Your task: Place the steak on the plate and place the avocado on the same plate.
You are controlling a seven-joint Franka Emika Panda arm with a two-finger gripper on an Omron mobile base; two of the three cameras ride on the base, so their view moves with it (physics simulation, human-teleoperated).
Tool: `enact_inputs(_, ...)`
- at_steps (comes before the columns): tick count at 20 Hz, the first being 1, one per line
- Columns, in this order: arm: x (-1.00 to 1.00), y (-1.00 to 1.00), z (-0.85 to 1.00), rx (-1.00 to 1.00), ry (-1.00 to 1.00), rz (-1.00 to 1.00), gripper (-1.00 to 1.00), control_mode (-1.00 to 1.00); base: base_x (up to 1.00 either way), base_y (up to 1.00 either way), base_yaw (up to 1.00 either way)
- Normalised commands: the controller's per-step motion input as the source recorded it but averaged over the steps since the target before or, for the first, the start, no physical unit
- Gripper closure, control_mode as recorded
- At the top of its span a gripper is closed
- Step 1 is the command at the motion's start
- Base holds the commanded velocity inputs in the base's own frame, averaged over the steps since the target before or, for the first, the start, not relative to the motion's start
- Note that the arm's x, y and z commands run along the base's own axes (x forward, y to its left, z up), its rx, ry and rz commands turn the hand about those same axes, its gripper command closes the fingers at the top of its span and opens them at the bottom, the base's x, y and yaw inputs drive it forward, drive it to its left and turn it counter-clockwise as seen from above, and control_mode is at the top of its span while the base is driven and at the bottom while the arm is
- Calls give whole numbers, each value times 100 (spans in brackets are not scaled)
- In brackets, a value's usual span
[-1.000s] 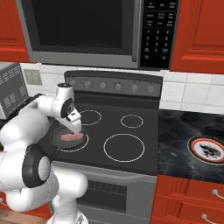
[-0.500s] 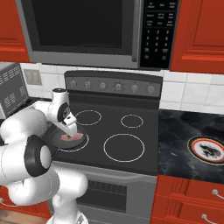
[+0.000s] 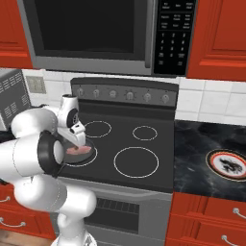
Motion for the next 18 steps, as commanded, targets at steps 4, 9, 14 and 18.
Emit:
enact_inputs(4,0,-19,-14,0,1,0,-100,-100,0,0,0)
enact_inputs(9,0,-21,-33,0,1,0,-100,-100,0,0,0)
enact_inputs(14,7,-2,-23,0,4,0,-100,-100,0,0,0)
enact_inputs(18,28,1,-13,0,7,-1,-100,-100,0,0,0)
